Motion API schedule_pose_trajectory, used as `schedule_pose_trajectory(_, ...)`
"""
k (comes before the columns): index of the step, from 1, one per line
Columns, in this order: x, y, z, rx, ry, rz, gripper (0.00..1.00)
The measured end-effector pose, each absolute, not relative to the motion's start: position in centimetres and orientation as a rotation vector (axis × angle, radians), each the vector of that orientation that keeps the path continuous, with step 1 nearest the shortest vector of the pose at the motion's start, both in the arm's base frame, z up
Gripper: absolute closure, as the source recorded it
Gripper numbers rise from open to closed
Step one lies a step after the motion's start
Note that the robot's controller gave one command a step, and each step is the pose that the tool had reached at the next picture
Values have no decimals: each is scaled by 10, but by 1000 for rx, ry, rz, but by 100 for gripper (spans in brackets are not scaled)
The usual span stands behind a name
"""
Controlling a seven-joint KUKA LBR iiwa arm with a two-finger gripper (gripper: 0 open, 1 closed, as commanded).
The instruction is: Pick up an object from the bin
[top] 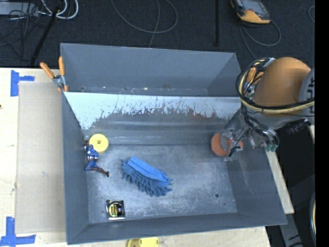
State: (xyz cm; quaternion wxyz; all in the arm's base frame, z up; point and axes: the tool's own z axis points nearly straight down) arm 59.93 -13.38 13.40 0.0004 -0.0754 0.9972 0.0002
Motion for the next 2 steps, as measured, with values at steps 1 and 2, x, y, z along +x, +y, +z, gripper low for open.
schedule_pose_trajectory(1,599,-134,134,-237,3132,1,100)
schedule_pose_trajectory(2,604,-133,208,-241,3130,0,100)
